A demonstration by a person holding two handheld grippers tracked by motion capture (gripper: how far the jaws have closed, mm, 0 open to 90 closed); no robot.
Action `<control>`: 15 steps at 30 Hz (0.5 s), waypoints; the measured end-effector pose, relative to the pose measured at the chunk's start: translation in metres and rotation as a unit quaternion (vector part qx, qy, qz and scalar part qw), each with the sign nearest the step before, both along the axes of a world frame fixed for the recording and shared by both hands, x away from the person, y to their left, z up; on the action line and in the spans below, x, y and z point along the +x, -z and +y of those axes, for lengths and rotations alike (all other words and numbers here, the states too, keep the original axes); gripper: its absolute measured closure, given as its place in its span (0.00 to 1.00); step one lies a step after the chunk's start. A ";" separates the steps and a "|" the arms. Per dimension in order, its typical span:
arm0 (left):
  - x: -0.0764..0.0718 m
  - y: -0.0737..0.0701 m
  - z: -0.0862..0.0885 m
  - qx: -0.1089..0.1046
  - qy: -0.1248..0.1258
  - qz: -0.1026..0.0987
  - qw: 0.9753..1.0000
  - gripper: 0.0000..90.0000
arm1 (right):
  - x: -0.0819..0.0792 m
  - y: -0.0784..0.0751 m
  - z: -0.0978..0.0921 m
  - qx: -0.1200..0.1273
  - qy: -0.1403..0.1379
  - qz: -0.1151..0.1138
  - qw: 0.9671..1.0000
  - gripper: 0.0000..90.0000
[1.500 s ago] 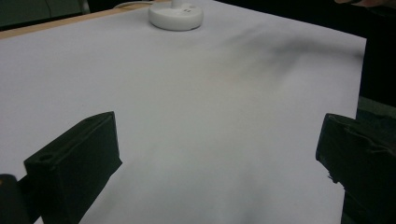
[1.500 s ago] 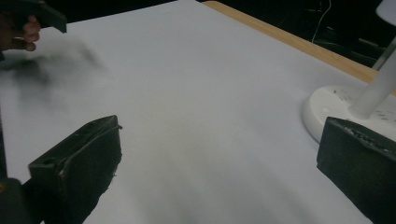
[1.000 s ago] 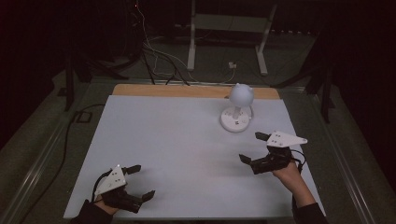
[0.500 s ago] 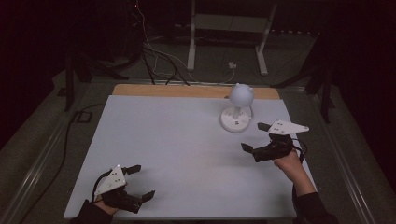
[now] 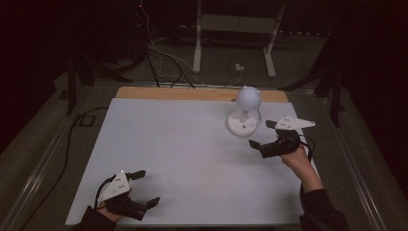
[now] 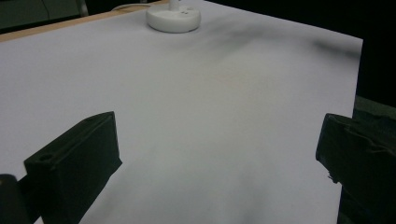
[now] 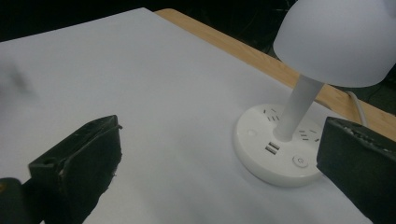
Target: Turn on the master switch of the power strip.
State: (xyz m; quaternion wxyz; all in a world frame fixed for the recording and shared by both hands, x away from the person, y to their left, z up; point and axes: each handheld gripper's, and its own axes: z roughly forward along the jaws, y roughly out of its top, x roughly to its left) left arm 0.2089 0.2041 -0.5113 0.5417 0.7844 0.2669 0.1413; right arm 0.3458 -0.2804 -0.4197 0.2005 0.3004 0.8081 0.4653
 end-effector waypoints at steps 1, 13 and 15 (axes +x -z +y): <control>0.000 0.000 0.000 0.000 0.000 0.000 1.000 0.00 | 0.002 0.000 0.000 -0.001 0.002 -0.002 1.000 0.00; 0.000 0.000 0.000 0.000 0.000 -0.001 1.000 0.00 | 0.025 0.013 -0.006 0.001 0.020 0.011 1.000 0.00; 0.000 0.000 0.000 0.000 0.001 -0.001 1.000 0.00 | 0.030 0.016 -0.007 0.000 0.026 0.015 1.000 0.00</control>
